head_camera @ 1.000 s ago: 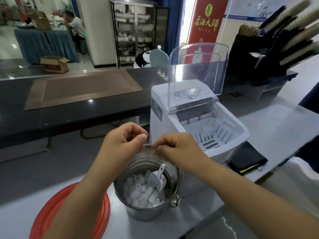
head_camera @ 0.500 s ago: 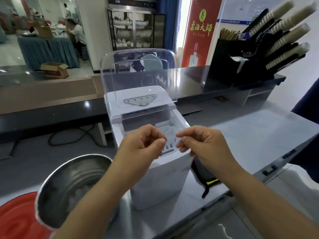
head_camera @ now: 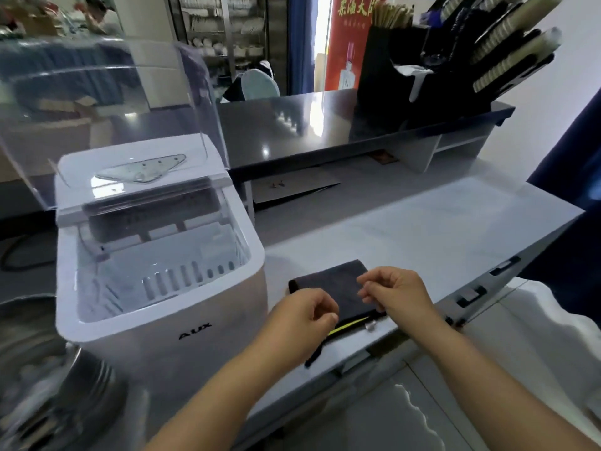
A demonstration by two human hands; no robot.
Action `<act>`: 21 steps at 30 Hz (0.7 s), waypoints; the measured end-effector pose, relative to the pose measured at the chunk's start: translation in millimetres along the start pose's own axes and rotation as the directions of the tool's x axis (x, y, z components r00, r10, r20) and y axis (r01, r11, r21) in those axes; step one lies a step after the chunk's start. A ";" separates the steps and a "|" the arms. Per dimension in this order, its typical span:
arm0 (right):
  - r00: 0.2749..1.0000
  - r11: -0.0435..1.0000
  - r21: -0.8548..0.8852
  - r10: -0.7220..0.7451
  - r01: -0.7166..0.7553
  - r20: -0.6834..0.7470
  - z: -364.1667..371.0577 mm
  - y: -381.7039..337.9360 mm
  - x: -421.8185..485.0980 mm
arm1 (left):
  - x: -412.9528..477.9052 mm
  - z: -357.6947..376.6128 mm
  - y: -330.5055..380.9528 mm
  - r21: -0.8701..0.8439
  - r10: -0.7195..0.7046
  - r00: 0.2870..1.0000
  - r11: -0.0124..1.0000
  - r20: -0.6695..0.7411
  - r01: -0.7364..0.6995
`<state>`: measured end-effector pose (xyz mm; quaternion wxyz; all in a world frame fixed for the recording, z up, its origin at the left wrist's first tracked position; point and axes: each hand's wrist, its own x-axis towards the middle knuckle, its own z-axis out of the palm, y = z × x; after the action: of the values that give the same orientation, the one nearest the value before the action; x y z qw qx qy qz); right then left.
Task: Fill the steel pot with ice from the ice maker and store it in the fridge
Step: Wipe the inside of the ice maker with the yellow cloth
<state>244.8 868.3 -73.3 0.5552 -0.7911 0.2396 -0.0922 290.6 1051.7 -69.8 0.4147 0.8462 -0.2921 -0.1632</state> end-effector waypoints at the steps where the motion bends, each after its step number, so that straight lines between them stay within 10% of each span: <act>1: 0.999 0.999 -0.043 0.031 -0.031 0.008 -3.0 10.6 5.2 | 10.5 13.0 -6.5 0.078 -0.016 1.000 0.997 0.004 0.016; 12: 0.976 0.972 -0.089 0.218 -0.216 0.015 -15.8 70.2 25.4 | 64.4 74.3 -73.2 0.593 -0.019 0.988 0.802 0.150 -0.074; 21: 0.982 0.978 -0.092 0.184 -0.187 -0.033 -21.5 80.6 28.1 | 77.4 66.2 -59.1 0.352 -0.129 0.990 0.926 -0.053 0.139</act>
<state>238.1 815.2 -143.1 0.5204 -0.7895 0.3232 -0.0381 337.6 991.5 -159.4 0.2475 0.9272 -0.2524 -0.1237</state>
